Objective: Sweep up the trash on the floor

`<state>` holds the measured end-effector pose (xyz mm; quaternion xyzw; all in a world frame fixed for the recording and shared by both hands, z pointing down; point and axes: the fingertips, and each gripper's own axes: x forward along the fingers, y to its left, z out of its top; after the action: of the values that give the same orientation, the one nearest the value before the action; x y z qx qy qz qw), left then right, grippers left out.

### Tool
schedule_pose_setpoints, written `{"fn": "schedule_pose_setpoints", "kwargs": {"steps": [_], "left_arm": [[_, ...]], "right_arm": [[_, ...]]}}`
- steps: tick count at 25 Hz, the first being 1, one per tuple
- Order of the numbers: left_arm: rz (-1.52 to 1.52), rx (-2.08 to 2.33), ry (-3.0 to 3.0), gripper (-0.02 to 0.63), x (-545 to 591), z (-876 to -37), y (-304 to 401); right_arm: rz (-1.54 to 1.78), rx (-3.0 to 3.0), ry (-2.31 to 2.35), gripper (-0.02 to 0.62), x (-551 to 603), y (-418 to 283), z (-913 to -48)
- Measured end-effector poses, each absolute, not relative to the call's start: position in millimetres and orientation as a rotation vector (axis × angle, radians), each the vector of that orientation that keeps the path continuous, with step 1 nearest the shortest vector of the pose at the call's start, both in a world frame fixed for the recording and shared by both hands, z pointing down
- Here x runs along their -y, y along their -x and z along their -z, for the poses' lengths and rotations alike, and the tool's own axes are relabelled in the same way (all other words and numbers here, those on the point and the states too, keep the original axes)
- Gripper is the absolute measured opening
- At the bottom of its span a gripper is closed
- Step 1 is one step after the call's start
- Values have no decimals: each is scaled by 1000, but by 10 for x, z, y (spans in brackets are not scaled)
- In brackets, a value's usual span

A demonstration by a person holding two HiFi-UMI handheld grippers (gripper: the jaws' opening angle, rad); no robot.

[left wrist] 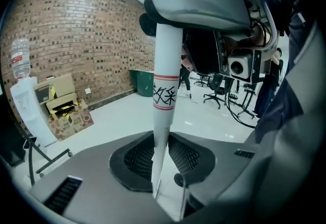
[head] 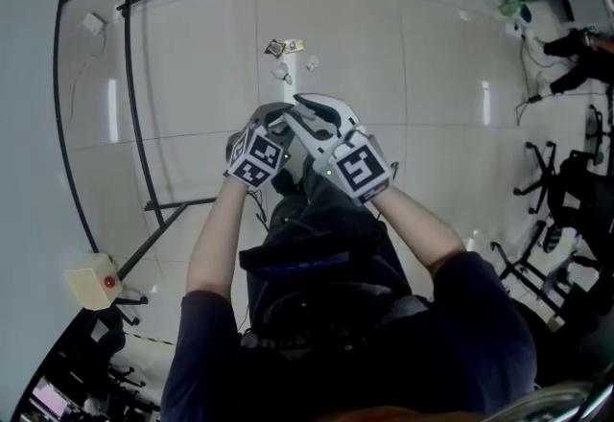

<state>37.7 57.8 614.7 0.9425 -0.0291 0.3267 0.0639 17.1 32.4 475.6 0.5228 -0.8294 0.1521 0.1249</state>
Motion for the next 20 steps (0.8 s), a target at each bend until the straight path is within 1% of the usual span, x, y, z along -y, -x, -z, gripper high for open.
{"fn": "schedule_pose_setpoints", "kwargs": {"steps": [6, 14, 20], "left_arm": [[-955, 174, -2819, 85, -307, -6314, -726], [-1149, 78, -2885, 84, 167, -6436, -1180], [-1178, 30, -2895, 86, 544, -6481, -1434]], "right_arm": [[-422, 2448, -1503, 115, -43, -560, -4872], [-401, 2394, -1509, 117, 448, -1088, -4997], [-437, 2372, -1623, 118, 871, -1358, -5042]]}}
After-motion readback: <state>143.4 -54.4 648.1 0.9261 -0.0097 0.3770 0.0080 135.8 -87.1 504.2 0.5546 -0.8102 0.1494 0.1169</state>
